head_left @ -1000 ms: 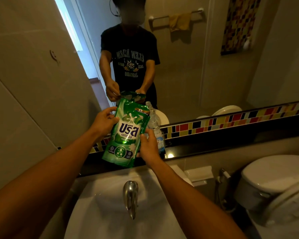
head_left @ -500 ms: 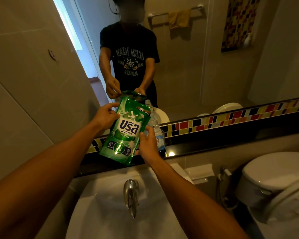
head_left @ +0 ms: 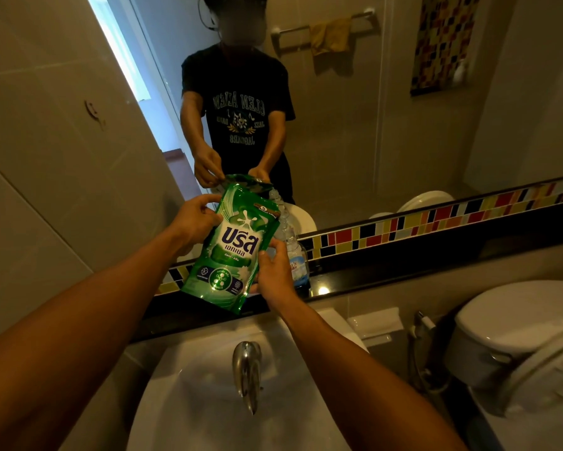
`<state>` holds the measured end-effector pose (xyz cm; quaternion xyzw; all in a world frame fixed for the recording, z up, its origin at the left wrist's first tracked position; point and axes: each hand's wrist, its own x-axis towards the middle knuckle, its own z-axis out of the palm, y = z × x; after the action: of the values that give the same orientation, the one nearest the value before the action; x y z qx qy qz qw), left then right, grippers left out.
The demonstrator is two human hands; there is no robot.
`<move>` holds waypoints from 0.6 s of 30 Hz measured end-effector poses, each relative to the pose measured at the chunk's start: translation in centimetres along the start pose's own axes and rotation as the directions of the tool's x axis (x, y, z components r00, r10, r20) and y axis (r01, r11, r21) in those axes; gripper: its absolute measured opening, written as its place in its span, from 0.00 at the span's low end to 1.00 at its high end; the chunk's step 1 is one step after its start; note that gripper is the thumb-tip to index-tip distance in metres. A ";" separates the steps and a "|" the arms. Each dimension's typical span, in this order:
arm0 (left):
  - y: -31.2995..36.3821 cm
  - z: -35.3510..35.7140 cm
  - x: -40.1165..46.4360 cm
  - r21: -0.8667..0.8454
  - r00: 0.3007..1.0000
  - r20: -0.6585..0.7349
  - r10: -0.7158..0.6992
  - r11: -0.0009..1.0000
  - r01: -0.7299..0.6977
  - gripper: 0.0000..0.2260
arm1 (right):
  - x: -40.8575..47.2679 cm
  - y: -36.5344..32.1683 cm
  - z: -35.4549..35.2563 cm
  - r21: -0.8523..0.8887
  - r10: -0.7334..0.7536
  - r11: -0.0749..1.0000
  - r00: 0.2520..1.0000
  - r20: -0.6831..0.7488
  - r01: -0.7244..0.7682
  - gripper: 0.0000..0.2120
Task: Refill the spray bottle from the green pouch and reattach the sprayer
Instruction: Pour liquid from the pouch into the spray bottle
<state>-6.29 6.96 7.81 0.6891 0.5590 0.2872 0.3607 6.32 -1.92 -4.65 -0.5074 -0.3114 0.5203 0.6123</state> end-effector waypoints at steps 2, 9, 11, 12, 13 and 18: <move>0.0 0.0 0.0 0.005 1.000 -0.001 -0.008 1.000 0.008 0.22 | 0.0 -0.1 0.0 -0.005 -0.001 1.000 1.000 0.005 0.001 0.13; 0.1 -0.3 -0.1 0.014 1.000 -0.004 -0.009 1.000 0.009 0.23 | -0.2 -0.3 0.2 0.007 -0.004 1.000 1.000 0.011 0.004 0.12; 0.2 -0.3 -0.2 0.014 1.000 0.001 -0.012 1.000 0.012 0.23 | -0.3 -0.3 0.2 0.012 0.003 1.000 1.000 0.018 -0.004 0.13; 0.3 -0.3 -0.2 0.013 1.000 0.003 -0.013 1.000 0.013 0.23 | -0.3 -0.4 0.2 0.013 0.009 1.000 1.000 0.020 -0.009 0.14; 0.3 -0.4 -0.3 0.013 1.000 0.003 -0.015 1.000 0.015 0.23 | -0.4 -0.4 0.2 0.011 0.013 1.000 1.000 0.022 -0.013 0.14; 0.6 -0.5 -0.4 0.030 1.000 -0.010 -0.013 0.999 0.013 0.23 | -0.4 -0.5 0.4 0.036 0.009 0.999 1.000 0.025 -0.010 0.14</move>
<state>-6.48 6.60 8.58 0.6896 0.5694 0.2797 0.3493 5.99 -2.15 -4.02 -0.4914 -0.3071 0.5351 0.6147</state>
